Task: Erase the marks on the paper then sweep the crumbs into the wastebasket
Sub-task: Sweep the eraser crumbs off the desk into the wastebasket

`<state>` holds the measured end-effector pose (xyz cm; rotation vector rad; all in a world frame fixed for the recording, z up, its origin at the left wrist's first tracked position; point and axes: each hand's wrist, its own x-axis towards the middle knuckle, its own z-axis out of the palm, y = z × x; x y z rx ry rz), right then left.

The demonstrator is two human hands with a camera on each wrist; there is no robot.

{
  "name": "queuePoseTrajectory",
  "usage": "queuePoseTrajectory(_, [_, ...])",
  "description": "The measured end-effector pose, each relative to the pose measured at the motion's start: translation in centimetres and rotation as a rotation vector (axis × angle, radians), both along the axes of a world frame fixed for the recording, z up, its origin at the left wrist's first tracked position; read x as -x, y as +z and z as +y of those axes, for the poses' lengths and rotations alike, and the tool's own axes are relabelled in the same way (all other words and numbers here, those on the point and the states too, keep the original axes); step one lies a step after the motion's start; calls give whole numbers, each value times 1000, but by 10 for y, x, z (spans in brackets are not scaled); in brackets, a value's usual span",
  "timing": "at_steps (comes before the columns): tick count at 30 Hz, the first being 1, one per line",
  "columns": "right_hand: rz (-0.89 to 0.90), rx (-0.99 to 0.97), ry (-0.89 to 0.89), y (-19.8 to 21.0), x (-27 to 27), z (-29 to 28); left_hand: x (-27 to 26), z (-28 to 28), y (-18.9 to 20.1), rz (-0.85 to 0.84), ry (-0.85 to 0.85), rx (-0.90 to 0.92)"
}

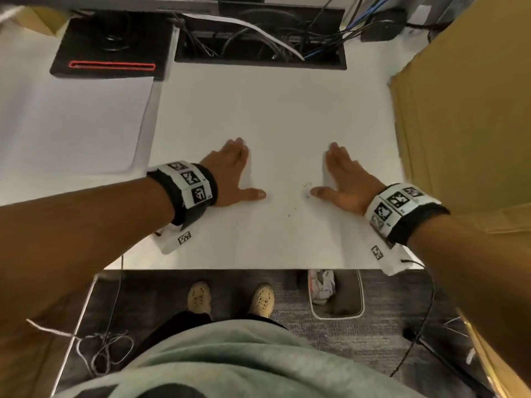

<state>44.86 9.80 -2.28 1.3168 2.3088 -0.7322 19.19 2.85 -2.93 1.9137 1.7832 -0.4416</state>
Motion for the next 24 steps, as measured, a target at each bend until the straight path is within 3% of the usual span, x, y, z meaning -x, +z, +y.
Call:
queuePoseTrajectory(4, [39,67,205,-7,-1,-45,-34,-21,3,-47,-236,79])
queuePoseTrajectory(7, [104,26,-7,-1,-16,-32,-23,-2,7,-53,-93,8])
queuePoseTrajectory(9, [48,-20,-129,-1,-23,-14,-15,16,8,-30,-14,-12])
queuePoseTrajectory(12, [-14,-22,-77,-4,-14,-25,-27,15,6,30,-133,2])
queuePoseTrajectory(15, [45,64,21,-3,-7,-62,-41,-12,6,-21,-289,80])
queuePoseTrajectory(18, [119,42,-166,1,-33,-68,-17,-22,7,-63,-116,3])
queuePoseTrajectory(21, [19,6,-410,-1,-61,-66,15,-20,1,2,108,-36])
queuePoseTrajectory(24, [-3,-23,-389,-9,-43,-82,4,-30,-4,33,28,-17])
